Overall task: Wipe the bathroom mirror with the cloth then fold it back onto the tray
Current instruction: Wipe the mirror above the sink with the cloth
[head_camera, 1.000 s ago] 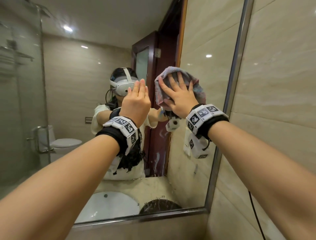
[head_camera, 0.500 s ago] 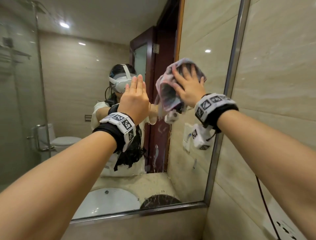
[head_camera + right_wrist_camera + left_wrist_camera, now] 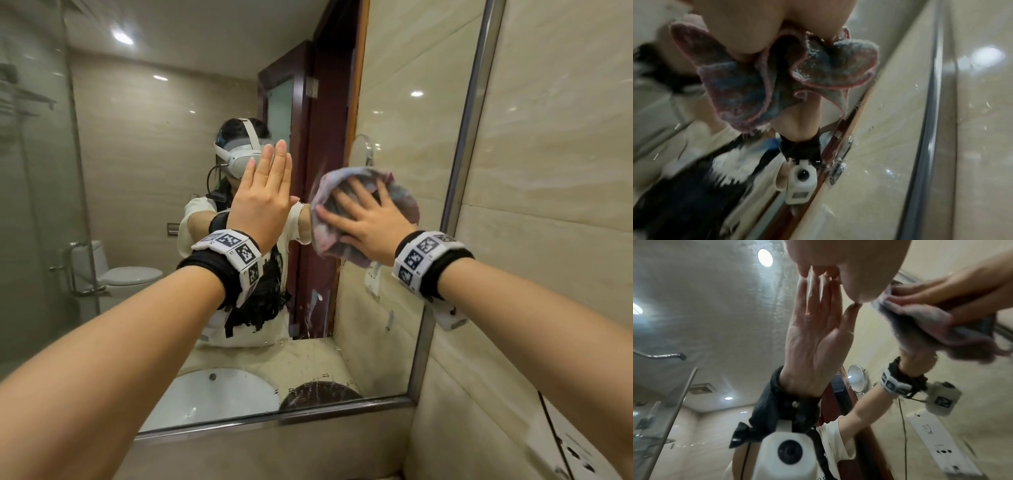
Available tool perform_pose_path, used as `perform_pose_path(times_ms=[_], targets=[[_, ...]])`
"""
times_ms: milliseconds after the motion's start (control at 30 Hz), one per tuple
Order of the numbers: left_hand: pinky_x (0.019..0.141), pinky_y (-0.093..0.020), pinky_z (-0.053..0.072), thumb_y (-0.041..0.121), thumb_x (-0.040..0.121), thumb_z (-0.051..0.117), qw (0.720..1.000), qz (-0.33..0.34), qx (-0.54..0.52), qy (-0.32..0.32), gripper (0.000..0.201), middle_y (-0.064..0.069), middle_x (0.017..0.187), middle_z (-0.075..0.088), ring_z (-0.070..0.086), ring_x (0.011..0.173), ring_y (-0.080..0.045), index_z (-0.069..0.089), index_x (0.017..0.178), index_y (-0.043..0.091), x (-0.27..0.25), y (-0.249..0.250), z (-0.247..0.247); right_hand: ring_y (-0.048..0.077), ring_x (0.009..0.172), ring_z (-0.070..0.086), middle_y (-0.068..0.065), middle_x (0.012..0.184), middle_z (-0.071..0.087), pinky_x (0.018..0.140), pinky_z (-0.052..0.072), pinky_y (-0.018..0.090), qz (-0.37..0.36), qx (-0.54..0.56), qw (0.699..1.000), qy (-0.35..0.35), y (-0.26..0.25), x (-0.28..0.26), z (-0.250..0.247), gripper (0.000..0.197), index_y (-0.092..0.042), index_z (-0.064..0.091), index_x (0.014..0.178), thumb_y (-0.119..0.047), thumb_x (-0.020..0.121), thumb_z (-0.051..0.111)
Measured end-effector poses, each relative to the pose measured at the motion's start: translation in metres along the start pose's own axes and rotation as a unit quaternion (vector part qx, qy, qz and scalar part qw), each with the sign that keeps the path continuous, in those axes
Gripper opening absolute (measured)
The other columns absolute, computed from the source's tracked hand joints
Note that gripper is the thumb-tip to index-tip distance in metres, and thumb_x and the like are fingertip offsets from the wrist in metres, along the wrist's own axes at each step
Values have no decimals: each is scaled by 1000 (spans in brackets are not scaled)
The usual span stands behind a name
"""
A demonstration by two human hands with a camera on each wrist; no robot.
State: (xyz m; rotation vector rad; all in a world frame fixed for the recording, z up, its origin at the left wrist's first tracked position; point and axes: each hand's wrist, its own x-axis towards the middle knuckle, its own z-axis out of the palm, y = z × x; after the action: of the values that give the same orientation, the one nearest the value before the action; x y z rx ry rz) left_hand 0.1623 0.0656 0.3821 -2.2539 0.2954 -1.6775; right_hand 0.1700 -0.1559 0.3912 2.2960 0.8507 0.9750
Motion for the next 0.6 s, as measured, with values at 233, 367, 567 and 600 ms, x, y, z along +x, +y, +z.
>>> perform_pose_path(times_ms=[233,367,567,600], targets=[[115,-47,20,24,100,29,998,24,-38,-43,54,-25,152,18,20,141,-38,22,144,-7,-1,-10,-14,35,146,5,4,159,9,110,5,65,-14,-26,999,-16,12,10,-18,59,-40,7,147,-51,93,28],[117,-46,10,32,99,24,995,-33,-78,-58,62,-23,155,9,8,144,-34,11,147,-4,-17,-4,-23,30,146,-12,4,160,-8,114,2,63,97,56,994,13,9,27,-39,62,-40,-4,147,-45,97,32],[113,-49,22,32,97,26,997,-58,-43,-15,59,-23,151,24,24,140,-36,25,144,-4,-55,0,-3,33,146,-12,6,160,-6,112,-3,61,111,63,991,29,-14,26,-24,62,-37,-3,148,-45,96,32],[111,-49,25,29,97,28,998,-53,-41,0,56,-23,149,28,28,139,-36,30,142,-4,-55,0,-1,34,146,-11,7,160,-4,112,-5,61,94,50,994,29,-17,23,-19,62,-37,-1,148,-47,95,31]])
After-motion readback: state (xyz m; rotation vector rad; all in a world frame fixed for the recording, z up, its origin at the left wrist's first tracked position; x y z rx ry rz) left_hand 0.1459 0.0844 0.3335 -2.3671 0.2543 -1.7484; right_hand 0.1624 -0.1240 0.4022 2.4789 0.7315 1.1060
